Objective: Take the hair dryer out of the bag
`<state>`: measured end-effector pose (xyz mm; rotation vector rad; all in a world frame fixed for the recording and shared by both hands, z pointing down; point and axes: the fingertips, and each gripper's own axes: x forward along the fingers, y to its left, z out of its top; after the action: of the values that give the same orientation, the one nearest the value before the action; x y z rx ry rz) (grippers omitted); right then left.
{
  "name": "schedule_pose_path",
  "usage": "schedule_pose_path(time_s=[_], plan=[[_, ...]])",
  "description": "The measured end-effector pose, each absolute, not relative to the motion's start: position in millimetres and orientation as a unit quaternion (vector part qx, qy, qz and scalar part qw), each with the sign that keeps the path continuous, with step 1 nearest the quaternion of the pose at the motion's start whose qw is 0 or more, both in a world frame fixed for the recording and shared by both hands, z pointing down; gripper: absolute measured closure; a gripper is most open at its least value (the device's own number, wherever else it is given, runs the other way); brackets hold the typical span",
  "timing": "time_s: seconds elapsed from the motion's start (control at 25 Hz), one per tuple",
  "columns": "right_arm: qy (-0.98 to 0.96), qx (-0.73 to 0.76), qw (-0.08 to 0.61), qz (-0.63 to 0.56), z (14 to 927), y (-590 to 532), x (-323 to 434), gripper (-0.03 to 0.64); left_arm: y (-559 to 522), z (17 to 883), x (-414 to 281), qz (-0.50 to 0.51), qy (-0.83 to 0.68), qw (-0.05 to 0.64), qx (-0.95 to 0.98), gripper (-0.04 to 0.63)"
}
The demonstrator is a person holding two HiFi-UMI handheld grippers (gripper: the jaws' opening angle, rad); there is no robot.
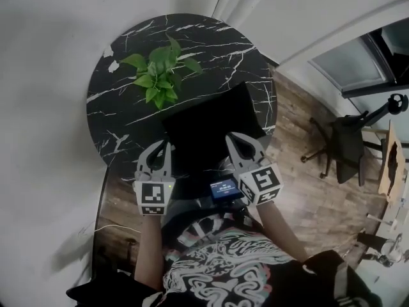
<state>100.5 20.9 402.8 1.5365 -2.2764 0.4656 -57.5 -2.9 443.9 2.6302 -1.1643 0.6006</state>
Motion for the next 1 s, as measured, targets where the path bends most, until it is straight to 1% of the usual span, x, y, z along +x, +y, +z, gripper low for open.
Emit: schedule_pose_path(time_s=[0.24, 0.4, 0.6, 0.64, 0.68, 0.72, 1.0], plan=[[-0.810, 0.521, 0.197, 0.185, 424.5, 22.3, 91.1, 0.597, 9.7, 469.3, -45.4, 0.237, -0.359, 0.113, 0.896, 0.580], [-0.814, 0.504, 0.216, 0.194, 439.6, 23.8, 87.1, 0.597, 21.5, 486.8, -37.4, 0.242, -0.344, 0.146, 0.895, 0.580], [-0.821, 0.481, 0.235, 0.196, 455.5, 26.4, 81.8, 0.595, 34.1, 504.8, -31.7, 0.245, -0.338, 0.172, 0.892, 0.577], [-0.823, 0.478, 0.239, 0.193, 457.4, 27.6, 81.3, 0.595, 36.4, 507.1, -30.3, 0.244, -0.337, 0.177, 0.892, 0.549], [-0.825, 0.475, 0.242, 0.189, 459.0, 28.3, 80.0, 0.595, 38.1, 509.4, -28.9, 0.243, -0.335, 0.181, 0.892, 0.499], [-0.827, 0.471, 0.245, 0.186, 460.9, 28.6, 77.8, 0.595, 39.3, 511.7, -27.6, 0.243, -0.332, 0.184, 0.893, 0.464], [-0.841, 0.429, 0.271, 0.189, 482.3, 31.3, 61.5, 0.595, 48.0, 531.4, -20.7, 0.248, -0.317, 0.221, 0.888, 0.431]])
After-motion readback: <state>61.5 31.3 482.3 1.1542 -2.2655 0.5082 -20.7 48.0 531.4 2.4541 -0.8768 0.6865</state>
